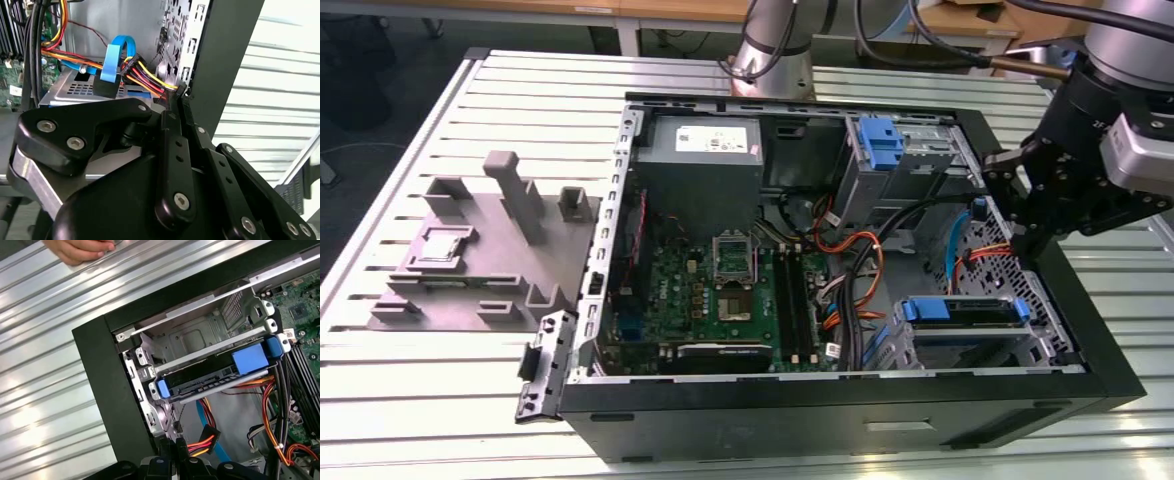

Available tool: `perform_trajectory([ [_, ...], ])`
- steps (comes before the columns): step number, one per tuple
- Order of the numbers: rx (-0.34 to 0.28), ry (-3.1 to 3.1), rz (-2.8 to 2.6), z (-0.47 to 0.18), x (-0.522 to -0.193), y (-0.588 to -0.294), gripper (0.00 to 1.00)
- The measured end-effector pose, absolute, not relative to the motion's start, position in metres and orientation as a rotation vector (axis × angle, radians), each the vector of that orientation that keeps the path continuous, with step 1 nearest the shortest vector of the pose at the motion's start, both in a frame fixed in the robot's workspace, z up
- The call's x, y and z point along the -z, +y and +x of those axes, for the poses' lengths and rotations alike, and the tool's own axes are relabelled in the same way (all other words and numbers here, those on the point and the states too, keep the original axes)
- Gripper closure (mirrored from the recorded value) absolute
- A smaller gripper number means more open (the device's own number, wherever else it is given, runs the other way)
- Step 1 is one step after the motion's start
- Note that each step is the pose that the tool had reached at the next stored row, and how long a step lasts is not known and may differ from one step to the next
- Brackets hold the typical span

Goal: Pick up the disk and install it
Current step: 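Insert the first disk wire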

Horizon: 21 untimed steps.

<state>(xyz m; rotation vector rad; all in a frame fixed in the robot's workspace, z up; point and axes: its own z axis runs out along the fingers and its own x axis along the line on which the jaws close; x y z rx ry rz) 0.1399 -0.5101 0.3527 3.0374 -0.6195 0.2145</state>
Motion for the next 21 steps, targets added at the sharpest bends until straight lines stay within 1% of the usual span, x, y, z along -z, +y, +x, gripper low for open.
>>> perform_trajectory([
  [10,-0.214,-0.656,3.028,0.1355,-0.3527,-0.5099,0.84],
  [21,-0.207,-0.921,2.945,0.1355,-0.3527,-0.5095,0.84],
])
